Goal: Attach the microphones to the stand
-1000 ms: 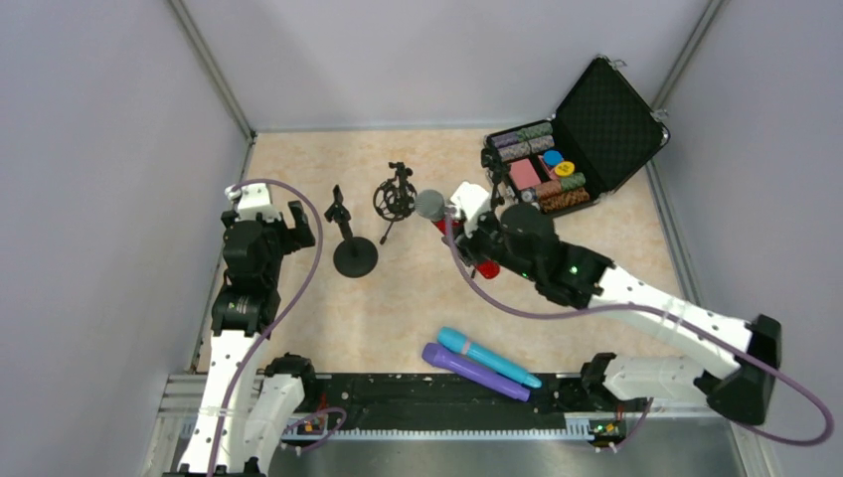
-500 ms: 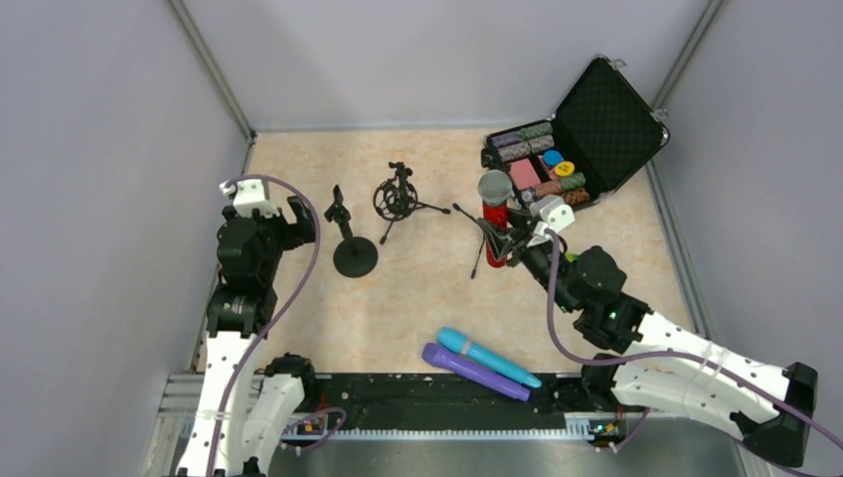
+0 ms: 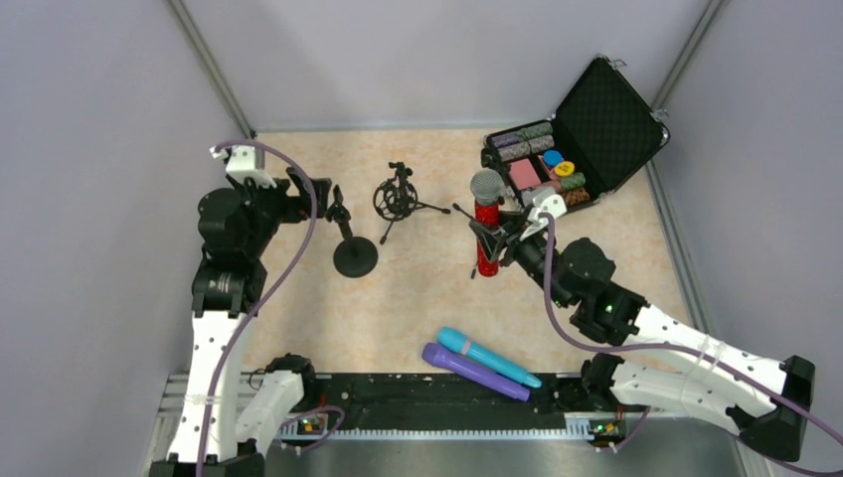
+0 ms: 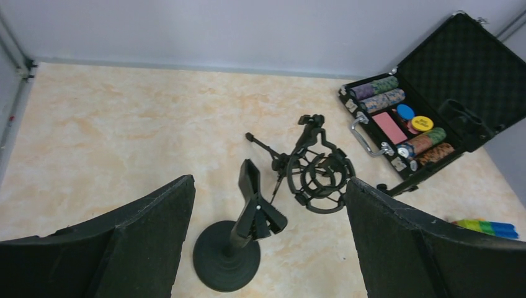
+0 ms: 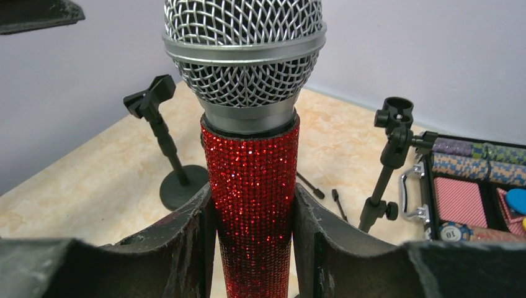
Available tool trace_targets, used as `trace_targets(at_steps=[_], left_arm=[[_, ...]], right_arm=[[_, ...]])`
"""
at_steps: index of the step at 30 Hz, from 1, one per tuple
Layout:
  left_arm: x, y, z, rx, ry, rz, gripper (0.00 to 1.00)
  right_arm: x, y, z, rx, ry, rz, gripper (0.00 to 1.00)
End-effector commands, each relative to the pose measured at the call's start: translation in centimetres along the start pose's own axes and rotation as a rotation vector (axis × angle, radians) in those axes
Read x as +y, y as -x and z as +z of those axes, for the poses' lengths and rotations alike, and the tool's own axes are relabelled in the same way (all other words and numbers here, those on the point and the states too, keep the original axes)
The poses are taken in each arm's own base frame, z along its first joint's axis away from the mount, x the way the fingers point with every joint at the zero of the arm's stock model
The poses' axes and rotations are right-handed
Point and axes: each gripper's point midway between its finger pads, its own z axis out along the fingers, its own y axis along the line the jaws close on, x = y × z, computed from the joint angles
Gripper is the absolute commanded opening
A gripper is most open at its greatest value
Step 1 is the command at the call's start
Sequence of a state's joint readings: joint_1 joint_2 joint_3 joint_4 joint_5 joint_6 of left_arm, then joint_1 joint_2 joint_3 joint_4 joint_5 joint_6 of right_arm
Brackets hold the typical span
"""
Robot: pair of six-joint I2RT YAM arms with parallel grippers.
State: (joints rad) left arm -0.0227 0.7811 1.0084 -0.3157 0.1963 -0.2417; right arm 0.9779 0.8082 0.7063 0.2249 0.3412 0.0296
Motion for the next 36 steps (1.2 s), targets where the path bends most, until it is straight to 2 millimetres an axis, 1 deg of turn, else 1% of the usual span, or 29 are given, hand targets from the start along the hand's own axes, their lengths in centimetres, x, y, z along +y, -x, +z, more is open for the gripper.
trace_targets(at_steps=[1,5,11,14,16,19,21,22,25,26,27,30,33,34,36], left_arm=[[-2.9,2.0,1.2,0.003,-0.135,-0.066,0.95],[-3.6,2.0,2.7,0.047,-0.173,-0.119,0.95],[-3.7,2.0,5.1,0.099,-0.151,-0.196,0.95],[-4.0,1.6,6.4,0.146,-0.131,-0.214,0.95],[-4.5,1.0,7.4,0.185,-0.130,-0.216,0.95],[-5.7,-0.2,9.0,0.257,-0.139,-0.208,0.94],[-7.0,-1.2,10.0,0.305,-0.155,-0.180,0.94],[-7.4,-2.1,10.7,0.337,-0.154,-0.166,0.94],[-9.0,-3.8,12.1,0.410,-0.171,-0.125,0.94],[-9.4,-3.8,12.6,0.419,-0.169,-0.117,0.94],[-9.8,-4.3,13.1,0.437,-0.168,-0.106,0.94],[-10.2,-6.1,14.4,0.484,-0.131,-0.070,0.94],[-9.9,-7.6,15.6,0.520,-0.058,-0.001,0.94],[-9.6,-8.0,16.0,0.523,-0.024,0.033,0.94],[-9.3,-8.8,16.6,0.535,0.031,0.095,0.94]], right_arm=[[1.3,3.0,0.2,-0.030,0.044,0.078,0.00],[1.2,2.5,0.4,0.014,0.045,0.114,0.00],[0.5,1.8,0.8,0.060,0.060,0.185,0.00],[0.0,1.6,0.8,0.072,0.056,0.195,0.00],[-0.1,1.4,0.9,0.079,0.057,0.197,0.00],[0.0,0.9,1.0,0.101,0.068,0.200,0.00],[0.0,0.5,1.1,0.116,0.072,0.199,0.00],[0.1,0.3,1.2,0.122,0.072,0.197,0.00],[0.1,-0.3,1.3,0.144,0.073,0.194,0.00],[0.1,-0.4,1.4,0.148,0.073,0.192,0.00],[0.1,-0.5,1.4,0.153,0.073,0.191,0.00],[0.0,-0.7,1.3,0.160,0.069,0.185,0.00],[-0.1,-0.7,1.3,0.161,0.064,0.185,0.00],[-0.1,-1.2,1.1,0.184,0.062,0.182,0.00],[-0.2,-1.6,1.0,0.198,0.059,0.180,0.00]])
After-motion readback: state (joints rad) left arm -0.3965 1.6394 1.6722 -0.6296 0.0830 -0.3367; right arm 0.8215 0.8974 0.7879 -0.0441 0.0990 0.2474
